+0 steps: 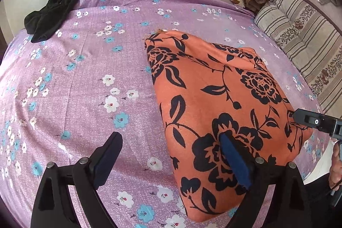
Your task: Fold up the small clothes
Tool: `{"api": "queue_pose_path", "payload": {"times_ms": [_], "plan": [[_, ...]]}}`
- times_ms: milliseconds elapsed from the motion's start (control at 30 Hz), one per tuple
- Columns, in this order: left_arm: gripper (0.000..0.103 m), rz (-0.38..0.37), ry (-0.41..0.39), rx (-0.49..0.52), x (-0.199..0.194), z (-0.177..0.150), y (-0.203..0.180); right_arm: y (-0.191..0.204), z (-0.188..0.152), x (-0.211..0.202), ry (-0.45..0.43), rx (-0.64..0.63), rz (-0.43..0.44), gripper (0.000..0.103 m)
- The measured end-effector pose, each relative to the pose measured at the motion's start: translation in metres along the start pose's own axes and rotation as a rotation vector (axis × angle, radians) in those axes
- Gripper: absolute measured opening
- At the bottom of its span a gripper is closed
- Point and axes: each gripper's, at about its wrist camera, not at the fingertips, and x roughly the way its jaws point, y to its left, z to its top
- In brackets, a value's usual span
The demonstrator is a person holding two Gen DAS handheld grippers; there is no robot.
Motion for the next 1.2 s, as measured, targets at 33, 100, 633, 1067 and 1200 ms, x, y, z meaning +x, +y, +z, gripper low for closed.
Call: {"api": "queue_pose_path", "payload": {"times_ms": [33,100,633,1067,1200], "plan": [[0.093,0.005,-0.019,0.004,-0.005,0.001,0.000,-0.005,0.002,-0.004,-0.015,0.026,0.015,0.058],[0.093,0.022,-0.057,0.015,-0.014,0.002,-0.001,-0.011,0.009,-0.011,-0.043,0.065,0.028,0.058],[0.093,0.071,-0.094,0.032,-0.027,0.015,0.002,-0.017,0.034,-0.009,-0.073,0.162,0.063,0.060],[0.093,0.081,-0.059,0.035,-0.019,0.010,0.006,-0.022,0.036,0.002,-0.052,0.184,0.051,0.061],[0.093,0.080,-0.052,0.038,-0.016,0.009,0.005,-0.027,0.034,0.004,-0.045,0.192,0.042,0.062]]}}
